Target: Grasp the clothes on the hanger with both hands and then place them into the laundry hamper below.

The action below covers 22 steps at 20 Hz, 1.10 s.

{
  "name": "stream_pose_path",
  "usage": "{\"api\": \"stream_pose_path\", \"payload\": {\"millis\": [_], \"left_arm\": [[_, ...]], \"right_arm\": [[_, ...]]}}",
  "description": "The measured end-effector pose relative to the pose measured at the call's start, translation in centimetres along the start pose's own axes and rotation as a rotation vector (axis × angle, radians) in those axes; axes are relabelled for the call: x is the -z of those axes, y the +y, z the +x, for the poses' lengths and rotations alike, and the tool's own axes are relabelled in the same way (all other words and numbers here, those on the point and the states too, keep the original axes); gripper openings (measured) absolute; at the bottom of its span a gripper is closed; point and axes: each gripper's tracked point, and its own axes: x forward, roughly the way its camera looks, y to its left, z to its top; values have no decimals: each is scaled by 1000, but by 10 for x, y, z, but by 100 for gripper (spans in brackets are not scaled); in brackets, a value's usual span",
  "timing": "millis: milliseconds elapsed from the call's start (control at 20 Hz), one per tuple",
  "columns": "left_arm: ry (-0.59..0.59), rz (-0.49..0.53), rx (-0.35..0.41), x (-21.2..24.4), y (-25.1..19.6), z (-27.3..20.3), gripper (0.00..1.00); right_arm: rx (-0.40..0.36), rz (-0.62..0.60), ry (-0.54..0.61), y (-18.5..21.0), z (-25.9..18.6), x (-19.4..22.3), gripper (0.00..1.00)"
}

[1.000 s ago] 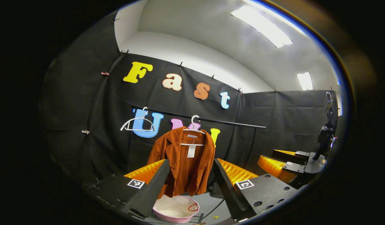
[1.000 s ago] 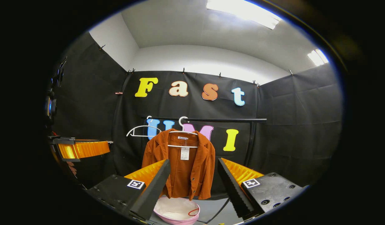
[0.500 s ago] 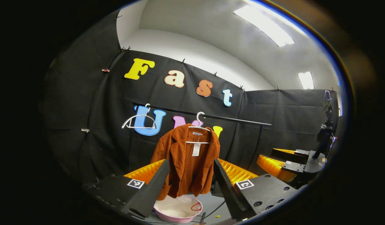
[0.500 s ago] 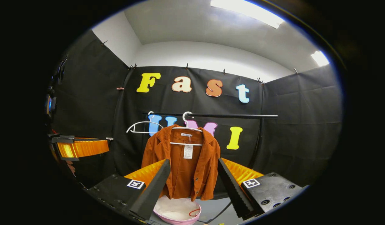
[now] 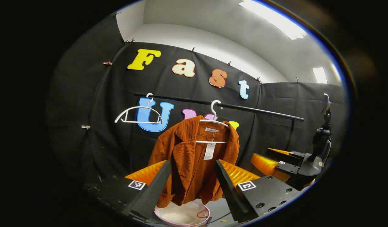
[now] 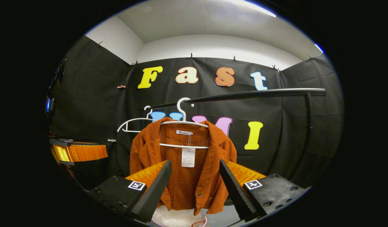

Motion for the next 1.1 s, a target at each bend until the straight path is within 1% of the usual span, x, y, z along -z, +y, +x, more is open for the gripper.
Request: {"api": "stream_pose_path", "payload": {"millis": [100,200,400,500,600,750,900,1000,1100], "left_arm": [[-12,-28,-35,10,1,30,90],[-4,-36,-64,21,6,58,90],[28,-59,-99,44,26,97,90],[50,-78,-138,58,42,111,91],[74,-114,-139,73,46,125,92],[94,-136,-111,85,44,144,91],[110,-168,-112,98,47,164,92],[122,-207,-108,100,44,168,92],[109,-217,-91,94,34,171,92]], "right_arm": [[-18,5,31,-11,26,18,98],[-21,24,57,-25,49,34,98],[-51,87,119,-33,85,63,98],[-69,99,138,-32,97,73,98],[-89,97,146,-32,106,77,98],[-111,87,158,-35,118,87,98],[-121,111,175,-36,127,93,98],[-124,121,178,-36,132,96,98],[-115,109,187,-42,137,102,98]]}}
